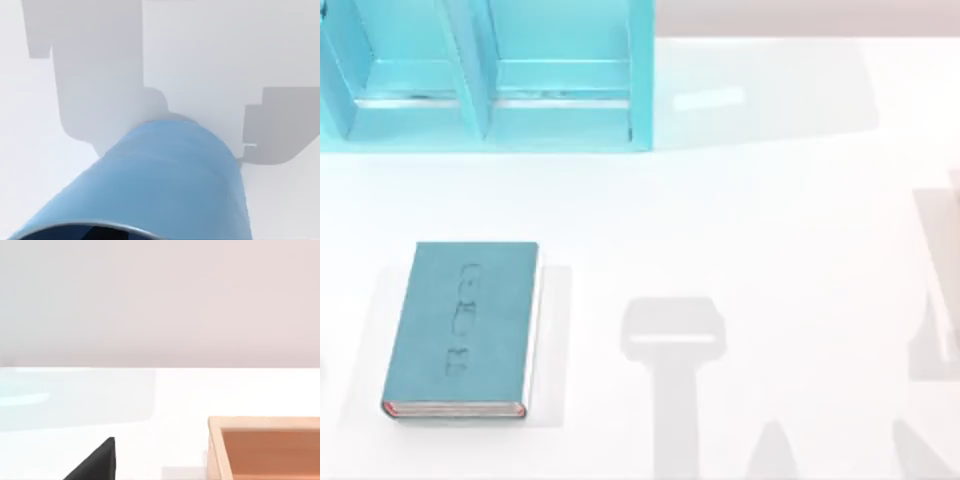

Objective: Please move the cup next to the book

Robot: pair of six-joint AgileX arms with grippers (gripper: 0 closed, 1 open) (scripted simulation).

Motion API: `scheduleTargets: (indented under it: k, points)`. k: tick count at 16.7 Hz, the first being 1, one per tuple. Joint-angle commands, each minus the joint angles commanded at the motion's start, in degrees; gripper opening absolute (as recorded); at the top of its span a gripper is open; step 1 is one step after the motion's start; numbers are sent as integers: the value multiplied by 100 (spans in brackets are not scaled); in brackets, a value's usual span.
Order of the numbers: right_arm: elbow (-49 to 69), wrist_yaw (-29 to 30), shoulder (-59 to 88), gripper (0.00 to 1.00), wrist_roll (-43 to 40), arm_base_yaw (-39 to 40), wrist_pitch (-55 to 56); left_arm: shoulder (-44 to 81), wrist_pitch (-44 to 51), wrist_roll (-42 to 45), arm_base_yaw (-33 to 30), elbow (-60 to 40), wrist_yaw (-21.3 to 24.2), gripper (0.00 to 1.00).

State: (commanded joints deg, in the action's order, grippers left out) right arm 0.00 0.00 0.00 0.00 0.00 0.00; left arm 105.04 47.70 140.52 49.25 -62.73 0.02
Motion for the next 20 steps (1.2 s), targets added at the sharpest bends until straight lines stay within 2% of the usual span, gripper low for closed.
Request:
scheduleTargets:
  k: [10, 20]
  points:
    - [0, 0, 0, 100, 0, 0, 0, 0, 0, 0, 0, 0, 0, 2]
    - [0, 0, 0, 100, 0, 0, 0, -18, 25, 6, -7, -19, -1, 0]
